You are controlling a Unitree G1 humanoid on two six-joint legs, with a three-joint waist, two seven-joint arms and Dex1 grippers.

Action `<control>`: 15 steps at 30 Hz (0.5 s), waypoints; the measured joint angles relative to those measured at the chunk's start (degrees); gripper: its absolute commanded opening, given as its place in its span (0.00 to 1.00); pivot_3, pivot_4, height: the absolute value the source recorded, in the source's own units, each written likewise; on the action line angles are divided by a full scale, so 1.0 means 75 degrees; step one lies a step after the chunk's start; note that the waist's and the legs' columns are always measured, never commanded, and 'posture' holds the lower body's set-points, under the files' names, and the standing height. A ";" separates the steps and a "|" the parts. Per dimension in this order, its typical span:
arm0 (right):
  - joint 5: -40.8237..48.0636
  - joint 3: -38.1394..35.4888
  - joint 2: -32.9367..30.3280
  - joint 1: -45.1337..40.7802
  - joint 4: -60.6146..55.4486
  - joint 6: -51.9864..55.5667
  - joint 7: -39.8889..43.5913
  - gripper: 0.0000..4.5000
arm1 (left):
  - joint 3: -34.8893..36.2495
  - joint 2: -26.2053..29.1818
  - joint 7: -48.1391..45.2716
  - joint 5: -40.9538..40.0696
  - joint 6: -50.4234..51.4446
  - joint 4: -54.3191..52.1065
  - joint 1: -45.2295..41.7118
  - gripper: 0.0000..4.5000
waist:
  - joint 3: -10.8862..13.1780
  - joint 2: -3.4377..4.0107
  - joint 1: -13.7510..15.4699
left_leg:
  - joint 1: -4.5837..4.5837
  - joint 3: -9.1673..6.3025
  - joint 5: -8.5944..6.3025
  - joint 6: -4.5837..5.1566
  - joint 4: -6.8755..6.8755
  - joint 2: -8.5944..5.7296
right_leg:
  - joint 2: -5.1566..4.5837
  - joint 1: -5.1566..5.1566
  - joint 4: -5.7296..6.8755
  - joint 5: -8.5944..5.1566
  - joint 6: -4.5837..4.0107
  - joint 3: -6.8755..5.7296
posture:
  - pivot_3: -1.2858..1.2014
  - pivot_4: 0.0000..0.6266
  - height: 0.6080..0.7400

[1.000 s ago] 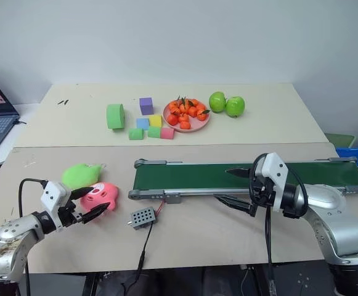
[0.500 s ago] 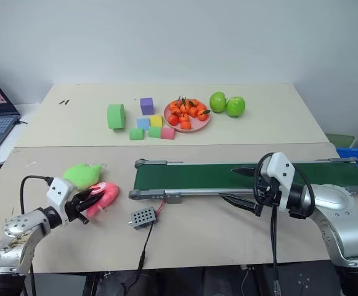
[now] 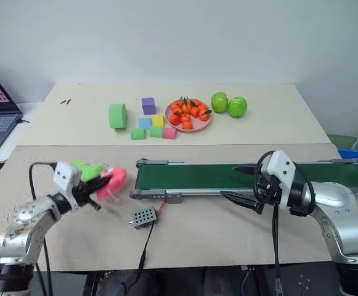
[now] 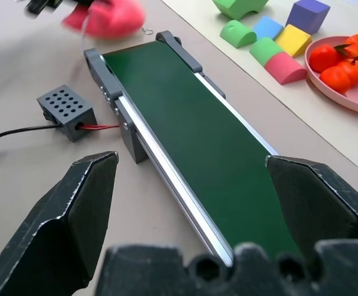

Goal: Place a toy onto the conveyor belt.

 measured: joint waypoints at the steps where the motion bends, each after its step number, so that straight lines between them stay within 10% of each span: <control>1: -0.0008 0.0001 -0.0001 -0.0001 0.0021 -0.0001 0.0008 1.00 | 0.0016 -0.0007 0.0109 0.0024 -0.0122 -0.0025 -0.0240 0.01 | 0.0000 0.0000 0.0005 | -0.0001 0.0000 0.0000 0.0000 -0.0001 0.0000 | 0.0000 0.0000 -0.0002 0.0000 0.0000 0.0000 | 0.52 0.24 0.99; 15: -0.0134 -0.0005 -0.0114 -0.0160 0.0092 -0.0001 0.0044 1.00 | -0.1107 -0.0086 -0.0574 -0.0803 0.1286 -0.0695 -0.2373 0.01 | 0.0001 -0.0002 -0.0029 | -0.0008 0.0010 0.0000 0.0000 0.0000 -0.0004 | 0.0000 0.0000 0.0003 0.0002 0.0004 -0.0002 | 0.52 0.24 0.99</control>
